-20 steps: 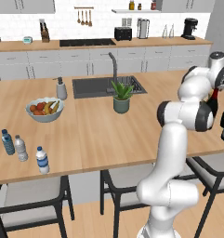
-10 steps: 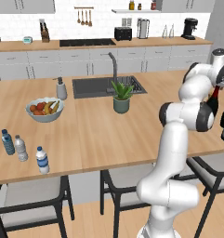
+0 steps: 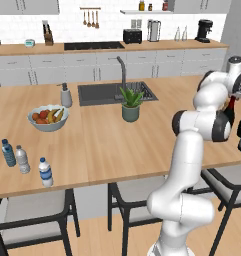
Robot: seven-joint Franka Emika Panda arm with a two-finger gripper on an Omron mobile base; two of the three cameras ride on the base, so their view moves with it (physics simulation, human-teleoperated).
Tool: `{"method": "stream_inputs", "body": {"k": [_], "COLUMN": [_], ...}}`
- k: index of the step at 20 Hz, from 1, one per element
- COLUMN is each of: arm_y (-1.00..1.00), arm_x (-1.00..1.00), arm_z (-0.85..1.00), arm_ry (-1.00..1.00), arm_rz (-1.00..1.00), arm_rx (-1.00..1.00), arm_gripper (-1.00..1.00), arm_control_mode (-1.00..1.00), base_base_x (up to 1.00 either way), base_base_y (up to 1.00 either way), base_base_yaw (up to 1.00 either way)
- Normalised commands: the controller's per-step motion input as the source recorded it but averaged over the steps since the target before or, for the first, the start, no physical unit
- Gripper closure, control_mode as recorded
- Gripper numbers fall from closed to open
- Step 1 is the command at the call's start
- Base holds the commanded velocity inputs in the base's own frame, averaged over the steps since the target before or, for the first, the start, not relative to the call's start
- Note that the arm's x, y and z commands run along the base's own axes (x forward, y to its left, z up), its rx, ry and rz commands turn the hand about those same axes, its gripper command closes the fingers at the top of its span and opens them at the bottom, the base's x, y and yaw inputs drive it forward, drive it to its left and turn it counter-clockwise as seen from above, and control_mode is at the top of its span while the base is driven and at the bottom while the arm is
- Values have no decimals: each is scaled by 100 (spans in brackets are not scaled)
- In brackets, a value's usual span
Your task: Move the plastic bottles in the middle to the plastics group, and the glass bottles in the middle to the glass group.
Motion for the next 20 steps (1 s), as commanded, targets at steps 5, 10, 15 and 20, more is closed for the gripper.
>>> {"method": "stream_inputs", "body": {"k": [5, 10, 15, 20], "arm_y": [-34, -24, -3, 0], "arm_x": [0, 0, -1, -15], "arm_z": [-3, 0, -19, -33], "arm_ry": [-1, 0, 0, 0], "arm_rz": [-3, -4, -4, -4], "arm_rx": [0, 0, 0, -1], "arm_gripper": [100, 100, 100, 100], "arm_control_mode": [-100, -100, -100, -100], "base_base_x": [0, 0, 0, 0], "base_base_y": [0, 0, 0, 0], "base_base_yaw": [0, 0, 0, 0]}}
